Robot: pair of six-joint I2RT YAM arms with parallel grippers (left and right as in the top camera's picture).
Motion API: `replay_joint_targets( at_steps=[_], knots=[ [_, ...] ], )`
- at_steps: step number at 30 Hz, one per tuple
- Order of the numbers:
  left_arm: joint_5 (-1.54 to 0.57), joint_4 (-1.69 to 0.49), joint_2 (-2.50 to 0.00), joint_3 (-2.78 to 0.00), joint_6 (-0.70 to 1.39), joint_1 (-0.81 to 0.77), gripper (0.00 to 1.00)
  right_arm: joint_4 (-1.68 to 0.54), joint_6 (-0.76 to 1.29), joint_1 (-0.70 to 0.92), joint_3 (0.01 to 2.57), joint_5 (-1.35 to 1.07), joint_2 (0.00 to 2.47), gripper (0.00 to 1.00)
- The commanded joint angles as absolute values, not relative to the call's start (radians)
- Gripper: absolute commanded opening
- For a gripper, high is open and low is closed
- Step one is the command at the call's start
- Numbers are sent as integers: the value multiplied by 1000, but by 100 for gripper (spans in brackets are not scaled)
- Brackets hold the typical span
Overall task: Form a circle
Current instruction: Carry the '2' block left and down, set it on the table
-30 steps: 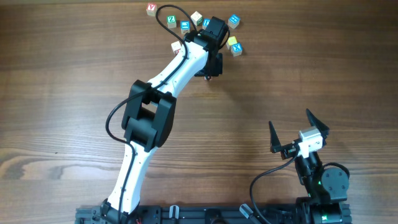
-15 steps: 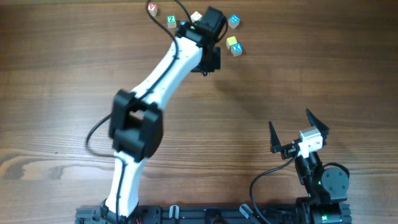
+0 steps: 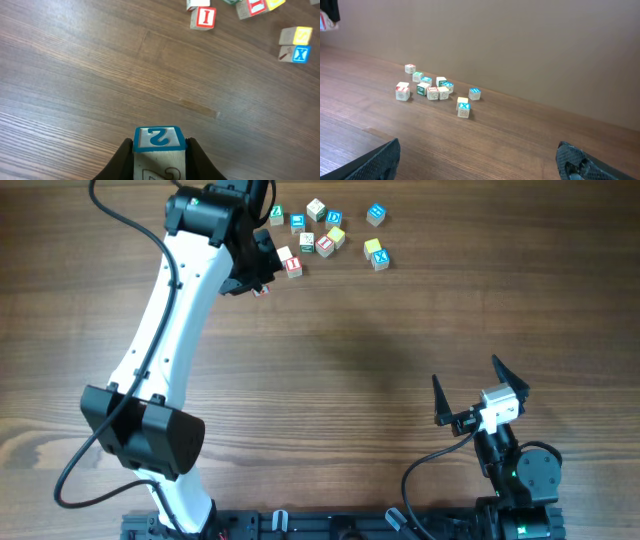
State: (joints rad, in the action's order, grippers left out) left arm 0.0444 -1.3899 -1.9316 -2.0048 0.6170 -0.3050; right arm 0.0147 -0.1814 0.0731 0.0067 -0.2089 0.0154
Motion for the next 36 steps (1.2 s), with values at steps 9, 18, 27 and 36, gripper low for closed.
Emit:
replay_joint_targets(
  at_steps=[9, 18, 27, 36],
  knots=[
    [54, -946, -1928, -1544, 749, -426, 20, 17, -184, 73, 5, -210, 9, 100],
    [79, -665, -1929, -1320, 748, -469, 23, 17, -184, 73, 5, -210, 9, 100],
    [99, -563, -1934, -1276, 749, -469, 23, 17, -184, 73, 5, -210, 9, 100],
    [100, -525, -1993, -1276, 749, -469, 25, 17, -184, 73, 5, -210, 9, 100]
  ],
)
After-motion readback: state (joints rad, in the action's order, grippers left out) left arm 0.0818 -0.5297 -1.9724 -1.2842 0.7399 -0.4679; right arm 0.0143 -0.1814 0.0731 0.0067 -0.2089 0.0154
